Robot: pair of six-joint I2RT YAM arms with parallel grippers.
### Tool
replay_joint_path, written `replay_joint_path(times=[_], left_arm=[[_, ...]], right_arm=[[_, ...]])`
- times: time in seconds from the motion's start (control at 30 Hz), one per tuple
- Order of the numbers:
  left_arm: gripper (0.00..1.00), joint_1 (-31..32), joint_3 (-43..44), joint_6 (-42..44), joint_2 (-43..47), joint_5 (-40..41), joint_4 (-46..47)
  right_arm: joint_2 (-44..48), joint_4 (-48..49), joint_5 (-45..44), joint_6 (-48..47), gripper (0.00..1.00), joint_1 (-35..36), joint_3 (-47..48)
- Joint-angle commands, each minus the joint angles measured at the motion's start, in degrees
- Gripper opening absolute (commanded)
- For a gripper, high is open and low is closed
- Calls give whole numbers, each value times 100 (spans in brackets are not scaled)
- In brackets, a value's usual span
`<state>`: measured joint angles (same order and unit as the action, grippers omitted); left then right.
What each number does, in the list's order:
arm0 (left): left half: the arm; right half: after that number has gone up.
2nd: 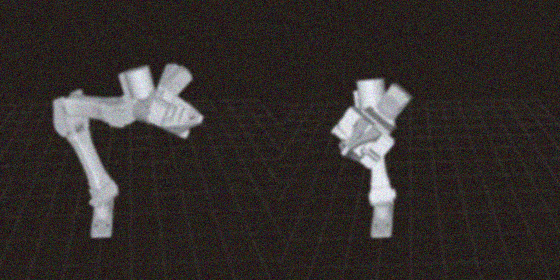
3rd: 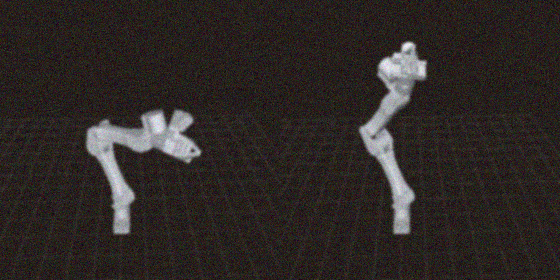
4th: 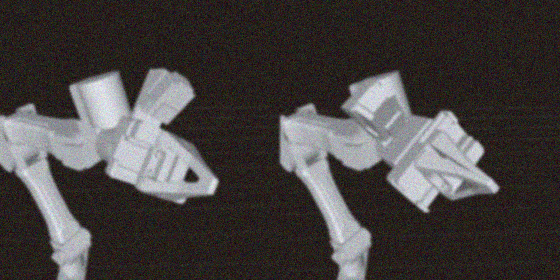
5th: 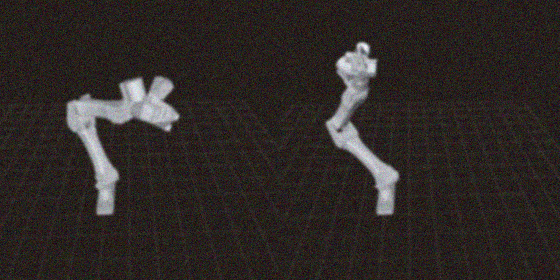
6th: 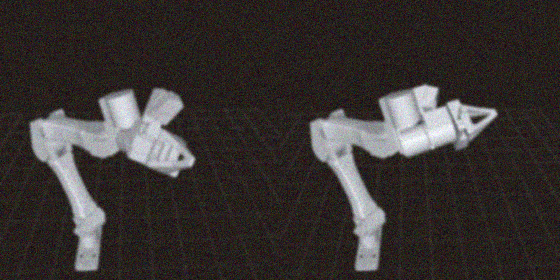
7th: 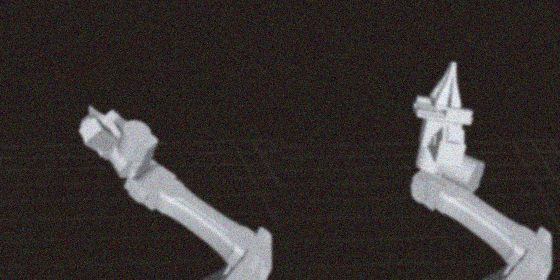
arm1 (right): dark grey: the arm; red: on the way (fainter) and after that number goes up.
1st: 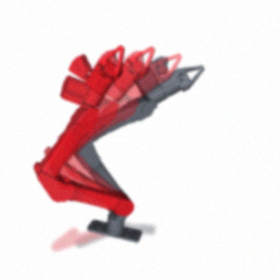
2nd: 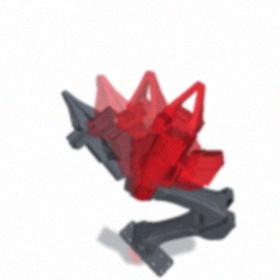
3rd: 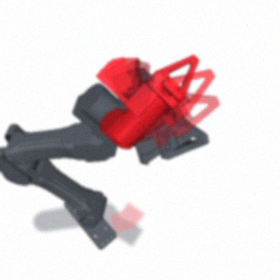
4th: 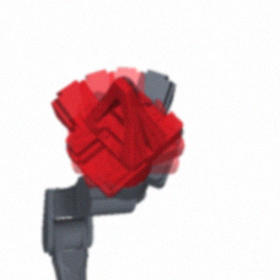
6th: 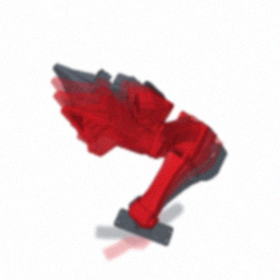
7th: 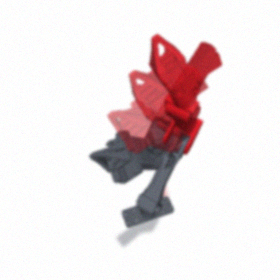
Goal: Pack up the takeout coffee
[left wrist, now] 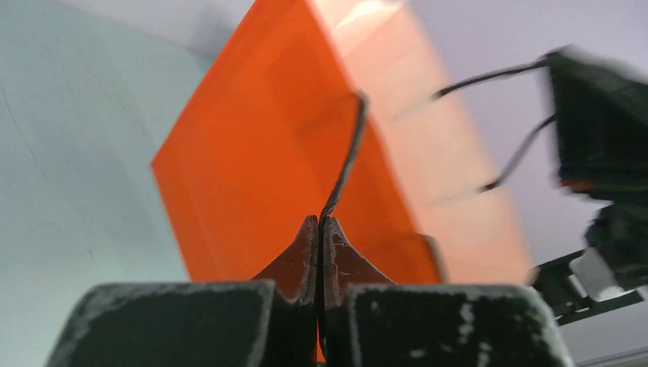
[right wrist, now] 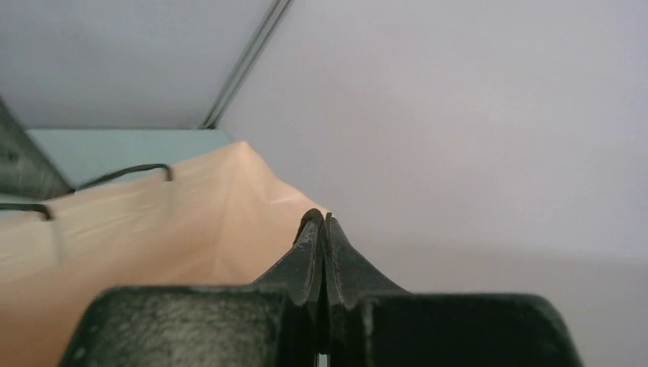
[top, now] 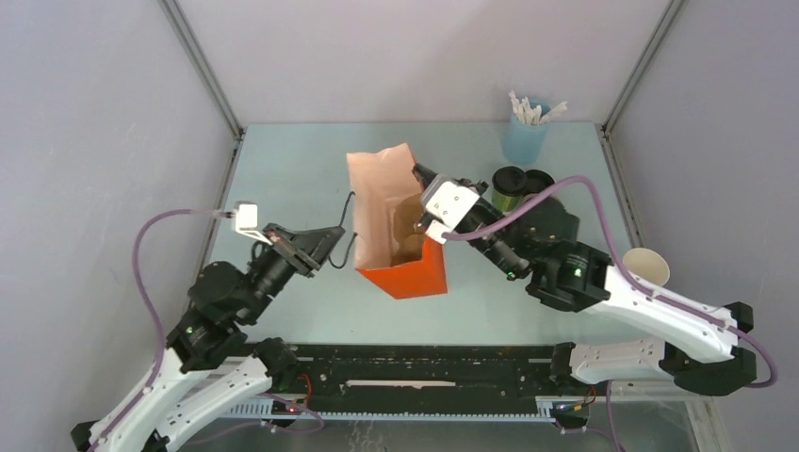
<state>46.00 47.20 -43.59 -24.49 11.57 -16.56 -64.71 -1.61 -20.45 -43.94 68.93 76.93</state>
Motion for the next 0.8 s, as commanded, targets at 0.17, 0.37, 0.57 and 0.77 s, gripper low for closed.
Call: replay_joint_path(times=[0.17, 0.37, 0.57, 0.77], left_arm=[[0, 20, -1742, -1239, -22, -217, 269], [0, 23, -3010, -2042, 1208, 49, -733], [0, 10, -2288, -1382, 1435, 541, -828], [0, 12, 28, -278, -236, -115, -761]], right_arm=[[-363, -1061, 434, -656, 0, -164, 864], [-567, -992, 1809, 1306, 0, -577, -462], [-358, -318, 1553, 1344, 0, -489, -811], [-472, -1049, 1725, 795, 0, -560, 810]])
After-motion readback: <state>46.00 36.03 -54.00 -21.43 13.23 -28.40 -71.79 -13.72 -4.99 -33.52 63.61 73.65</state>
